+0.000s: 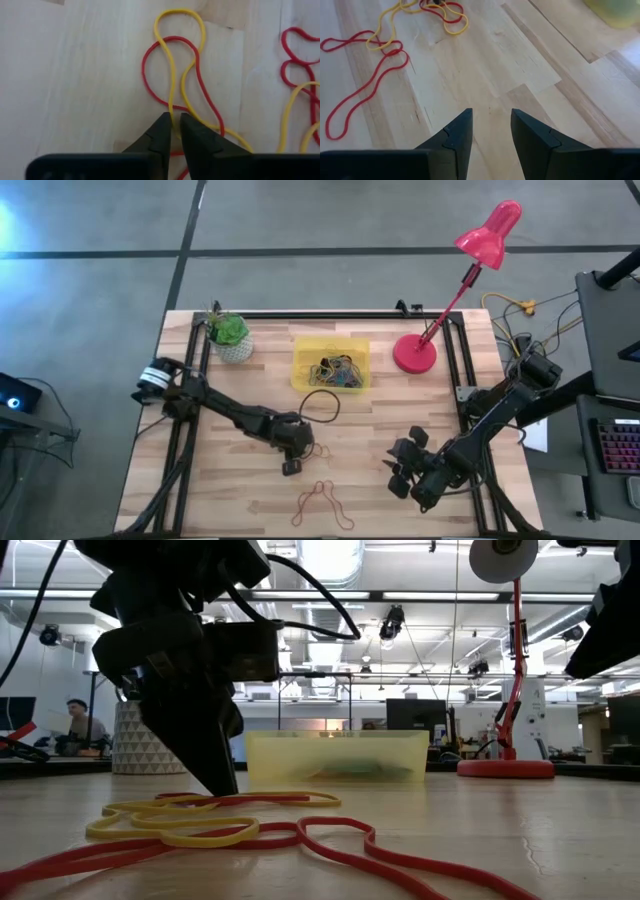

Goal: Pick and place rubber bands into bin
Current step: Put the yellow rubber band into the yellow bin

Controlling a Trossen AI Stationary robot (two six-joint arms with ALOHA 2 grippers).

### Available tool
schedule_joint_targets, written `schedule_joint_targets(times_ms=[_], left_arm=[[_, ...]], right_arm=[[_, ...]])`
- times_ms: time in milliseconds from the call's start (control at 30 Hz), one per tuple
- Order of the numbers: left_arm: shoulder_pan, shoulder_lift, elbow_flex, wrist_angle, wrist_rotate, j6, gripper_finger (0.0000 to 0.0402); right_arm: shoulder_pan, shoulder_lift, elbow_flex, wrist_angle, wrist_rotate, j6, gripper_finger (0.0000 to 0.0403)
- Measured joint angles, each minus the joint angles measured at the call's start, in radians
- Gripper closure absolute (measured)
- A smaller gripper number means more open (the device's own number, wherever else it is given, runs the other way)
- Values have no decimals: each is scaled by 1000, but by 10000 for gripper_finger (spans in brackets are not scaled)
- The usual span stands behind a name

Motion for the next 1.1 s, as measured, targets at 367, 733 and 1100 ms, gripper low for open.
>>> schedule_joint_targets(times_ms=[367, 733, 1100], left_arm=[[-1, 0, 23, -5, -25, 0, 401], [15, -162, 21, -6, -104, 10, 402], [37, -354, 33, 35, -211, 94, 401]], right_arm=[[1, 0, 0, 5, -2, 19, 280], [1, 0, 0, 3, -3, -4, 280], [0, 0, 0, 2, -3, -7, 280]])
